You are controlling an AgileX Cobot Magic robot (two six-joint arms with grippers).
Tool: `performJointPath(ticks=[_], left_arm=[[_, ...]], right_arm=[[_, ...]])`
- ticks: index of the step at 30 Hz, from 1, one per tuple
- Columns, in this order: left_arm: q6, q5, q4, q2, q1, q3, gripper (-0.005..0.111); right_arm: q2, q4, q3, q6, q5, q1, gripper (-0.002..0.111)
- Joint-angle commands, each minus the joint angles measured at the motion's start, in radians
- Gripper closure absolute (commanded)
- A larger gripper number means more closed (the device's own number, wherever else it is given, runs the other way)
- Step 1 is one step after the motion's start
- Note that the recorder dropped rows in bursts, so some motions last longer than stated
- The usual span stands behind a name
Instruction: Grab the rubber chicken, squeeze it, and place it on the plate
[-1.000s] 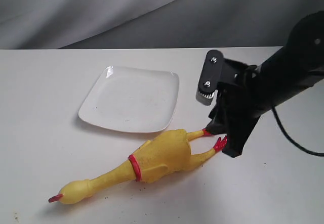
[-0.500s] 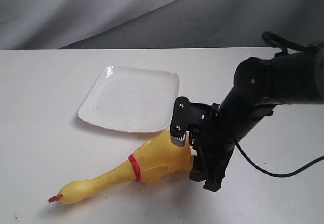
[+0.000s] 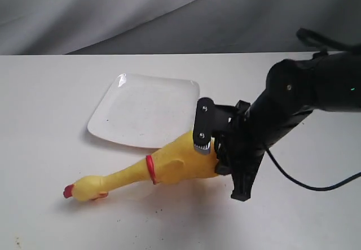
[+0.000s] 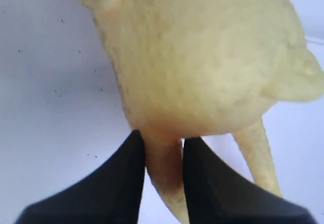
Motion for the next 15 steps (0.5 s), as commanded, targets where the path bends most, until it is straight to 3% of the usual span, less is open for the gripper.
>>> performJointPath(ticks=[1, 6, 15], left_arm=[[-0.002, -0.002, -0.003, -0.004, 0.001, 0.005, 0.106], [-0.002, -0.002, -0.003, -0.004, 0.001, 0.005, 0.106], [-0.002, -0.002, -0.003, -0.004, 0.001, 0.005, 0.106]], right_arm=[[-0.214, -0.009, 0.003, 0.048, 0.056, 0.002, 0.108], [-0.424, -0.003, 0.003, 0.126, 0.124, 0.002, 0.108], [-0.604, 0.104, 0.003, 0.144, 0.191, 0.002, 0.108]])
